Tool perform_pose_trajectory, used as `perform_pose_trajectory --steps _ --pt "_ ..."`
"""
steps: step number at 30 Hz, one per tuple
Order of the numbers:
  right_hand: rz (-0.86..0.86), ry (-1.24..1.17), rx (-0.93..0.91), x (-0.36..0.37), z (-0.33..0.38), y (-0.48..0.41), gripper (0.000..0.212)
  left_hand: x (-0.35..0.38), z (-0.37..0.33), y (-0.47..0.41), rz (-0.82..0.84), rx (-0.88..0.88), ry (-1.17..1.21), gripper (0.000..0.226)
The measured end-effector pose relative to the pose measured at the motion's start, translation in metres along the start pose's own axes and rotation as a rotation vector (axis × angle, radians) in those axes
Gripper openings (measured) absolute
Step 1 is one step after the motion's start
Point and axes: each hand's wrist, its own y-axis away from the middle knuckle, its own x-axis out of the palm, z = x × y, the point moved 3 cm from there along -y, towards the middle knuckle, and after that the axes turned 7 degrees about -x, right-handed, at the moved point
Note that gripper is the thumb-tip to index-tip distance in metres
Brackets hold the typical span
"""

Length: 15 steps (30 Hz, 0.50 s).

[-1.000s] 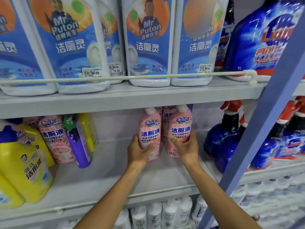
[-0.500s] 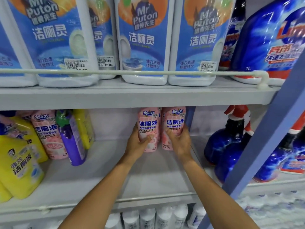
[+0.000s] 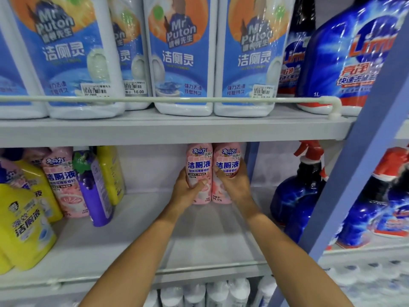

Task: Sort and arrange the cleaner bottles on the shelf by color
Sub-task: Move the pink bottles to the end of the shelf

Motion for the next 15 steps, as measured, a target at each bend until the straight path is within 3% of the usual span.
perform_pose_trajectory --steps 8,15 --pt "-0.047 -0.044 -0.012 0.001 -0.009 0.003 0.069 -0.001 0.006 -0.001 -0.048 -0.007 -0.01 0.083" --pt "-0.137 -0.044 -0.066 0.004 -0.016 0.013 0.063 0.004 0.008 0.008 -0.217 -0.02 -0.107 0.046"
